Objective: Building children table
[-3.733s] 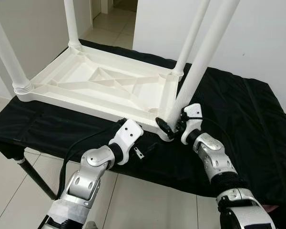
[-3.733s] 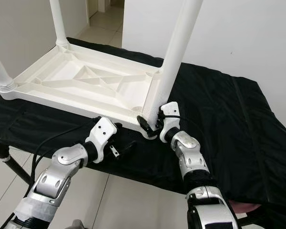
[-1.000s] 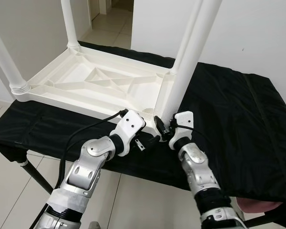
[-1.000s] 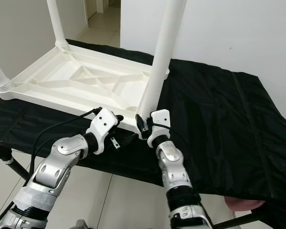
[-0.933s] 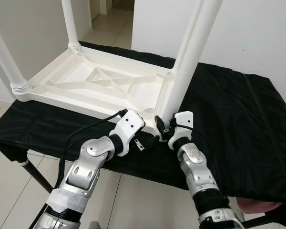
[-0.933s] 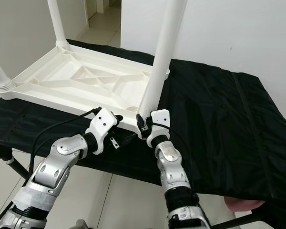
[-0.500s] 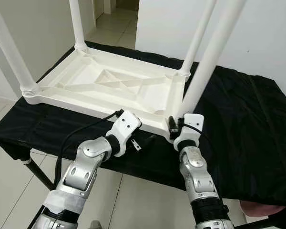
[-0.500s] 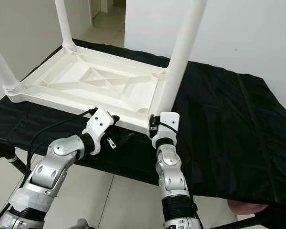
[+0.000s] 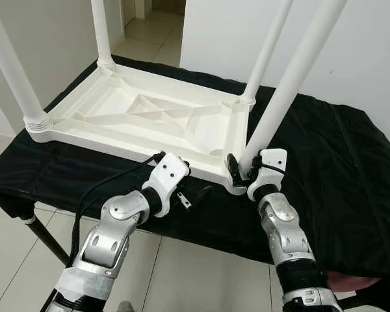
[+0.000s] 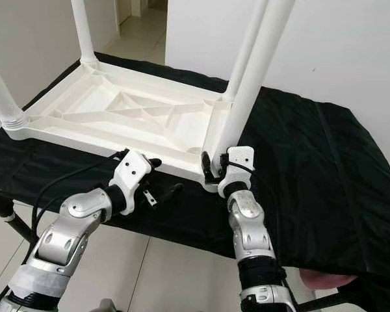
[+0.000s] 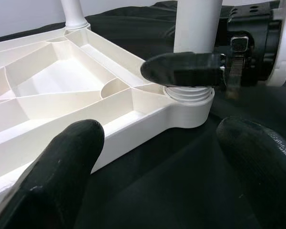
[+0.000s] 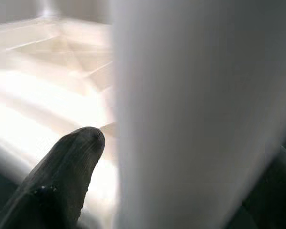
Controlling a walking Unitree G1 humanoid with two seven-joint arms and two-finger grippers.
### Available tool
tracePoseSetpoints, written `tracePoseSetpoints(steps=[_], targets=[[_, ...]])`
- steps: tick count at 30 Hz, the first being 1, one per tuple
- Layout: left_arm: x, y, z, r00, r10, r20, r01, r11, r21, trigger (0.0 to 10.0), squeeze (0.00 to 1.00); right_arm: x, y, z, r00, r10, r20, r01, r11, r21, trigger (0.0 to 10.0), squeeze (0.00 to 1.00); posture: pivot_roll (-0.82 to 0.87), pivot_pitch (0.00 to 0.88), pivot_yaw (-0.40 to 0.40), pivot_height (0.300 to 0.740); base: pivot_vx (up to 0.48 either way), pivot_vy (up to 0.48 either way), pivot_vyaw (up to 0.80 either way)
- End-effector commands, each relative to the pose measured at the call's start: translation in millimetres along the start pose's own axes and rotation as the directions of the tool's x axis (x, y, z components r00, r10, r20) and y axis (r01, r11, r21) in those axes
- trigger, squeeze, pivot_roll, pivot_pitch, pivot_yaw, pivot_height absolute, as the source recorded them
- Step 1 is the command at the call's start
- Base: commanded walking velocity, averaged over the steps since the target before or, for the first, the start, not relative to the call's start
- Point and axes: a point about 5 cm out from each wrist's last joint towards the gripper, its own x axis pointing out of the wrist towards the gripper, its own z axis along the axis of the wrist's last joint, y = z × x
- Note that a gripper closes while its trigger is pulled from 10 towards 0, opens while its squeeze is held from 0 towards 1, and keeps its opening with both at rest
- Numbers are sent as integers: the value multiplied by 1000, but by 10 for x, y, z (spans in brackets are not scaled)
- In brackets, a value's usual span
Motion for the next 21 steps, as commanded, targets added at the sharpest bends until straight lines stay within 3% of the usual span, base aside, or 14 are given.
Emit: tracePoseSetpoints(steps=[1, 4, 13, 15, 16, 17, 21], targets=[[-12, 13, -4, 998, 68, -9, -68, 998, 1, 10000, 0, -3, -44, -61, 994, 107, -31, -107, 994, 4, 10000, 0, 39, 0, -115, 740, 0, 0, 0], [-11, -6, 7, 998, 60, -8, -60, 998, 5, 10000, 0, 24, -134, -112, 964, 254, -77, -257, 966, -31, 10000, 0, 40, 0, -113, 740, 0, 0, 0], [21, -11, 33, 999, 53, -1, -53, 999, 9, 10000, 0, 160, -112, -182, 921, 364, -142, -373, 927, -45, 10000, 0, 42, 0, -102, 740, 0, 0, 0], [31, -19, 44, 999, 48, 3, -48, 999, 12, 10000, 0, 191, -104, -202, 906, 389, -167, -402, 915, -46, 4157, 0, 43, 0, -100, 740, 0, 0, 0], [31, -19, 44, 999, 48, 3, -48, 999, 12, 10000, 0, 191, -104, -202, 906, 389, -167, -402, 915, -46, 4157, 0, 43, 0, -100, 740, 0, 0, 0], [33, -21, 46, 999, 47, 3, -47, 999, 12, 10000, 0, 199, -104, -206, 899, 402, -172, -415, 909, -46, 0, 0, 43, 0, -100, 740, 0, 0, 0], [46, -22, 58, 999, 45, 6, -45, 999, 14, 10000, 0, 214, -118, -213, 889, 421, -181, -433, 901, -33, 0, 0, 46, 0, -102, 740, 0, 0, 0]])
